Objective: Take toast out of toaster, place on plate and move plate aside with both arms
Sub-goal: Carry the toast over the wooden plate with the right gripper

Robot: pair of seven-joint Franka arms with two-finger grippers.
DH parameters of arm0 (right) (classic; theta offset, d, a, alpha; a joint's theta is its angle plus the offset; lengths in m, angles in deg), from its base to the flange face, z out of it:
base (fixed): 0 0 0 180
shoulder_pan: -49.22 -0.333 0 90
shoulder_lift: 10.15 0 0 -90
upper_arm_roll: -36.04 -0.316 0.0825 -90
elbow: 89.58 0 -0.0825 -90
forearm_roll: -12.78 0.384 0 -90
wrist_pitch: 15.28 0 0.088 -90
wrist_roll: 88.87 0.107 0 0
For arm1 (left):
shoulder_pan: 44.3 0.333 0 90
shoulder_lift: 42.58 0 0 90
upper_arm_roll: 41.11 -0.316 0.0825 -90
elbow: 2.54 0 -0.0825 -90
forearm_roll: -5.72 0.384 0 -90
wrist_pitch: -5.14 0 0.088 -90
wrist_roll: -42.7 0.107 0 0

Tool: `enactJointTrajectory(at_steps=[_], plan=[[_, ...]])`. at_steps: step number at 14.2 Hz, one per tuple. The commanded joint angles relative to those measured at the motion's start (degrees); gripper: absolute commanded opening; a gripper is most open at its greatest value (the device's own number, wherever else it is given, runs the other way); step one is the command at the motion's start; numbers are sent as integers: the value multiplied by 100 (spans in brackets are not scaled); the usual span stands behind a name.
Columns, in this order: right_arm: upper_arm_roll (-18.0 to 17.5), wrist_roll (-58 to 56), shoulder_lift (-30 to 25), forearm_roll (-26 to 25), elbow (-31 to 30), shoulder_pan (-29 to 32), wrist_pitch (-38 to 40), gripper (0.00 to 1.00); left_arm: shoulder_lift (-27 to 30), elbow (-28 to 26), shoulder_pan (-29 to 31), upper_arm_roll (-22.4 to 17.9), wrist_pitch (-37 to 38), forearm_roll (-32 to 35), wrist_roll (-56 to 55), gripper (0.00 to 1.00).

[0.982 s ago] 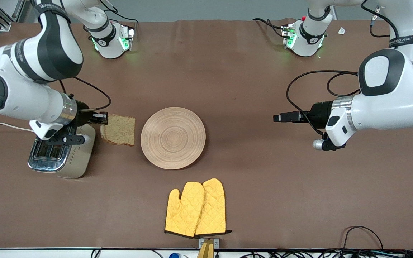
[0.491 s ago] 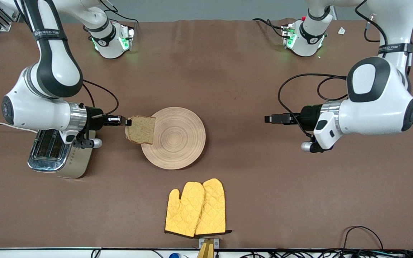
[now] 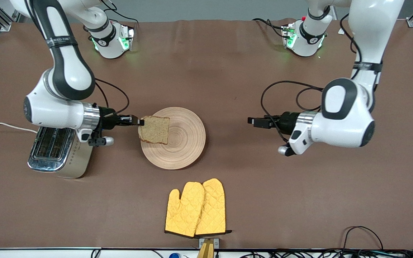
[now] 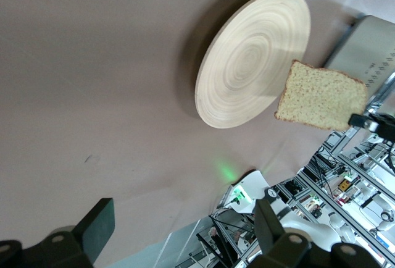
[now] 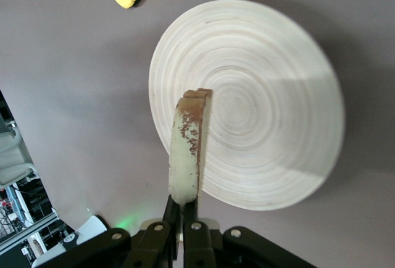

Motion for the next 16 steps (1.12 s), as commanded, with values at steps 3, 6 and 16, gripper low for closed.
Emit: enactJointTrajectory(at_steps=[3, 6, 16], plan=[[7, -300, 177, 496, -265, -340, -489, 0, 70, -863, -104, 197, -800, -689, 819, 100], [7, -1098, 511, 892, -379, -314, -716, 0, -35, -1180, -140, 293, -1334, -981, 1293, 100], [25, -2349, 828, 1078, -415, 485, -341, 0, -949, -1216, -262, 610, -2329, -2344, 3455, 100]])
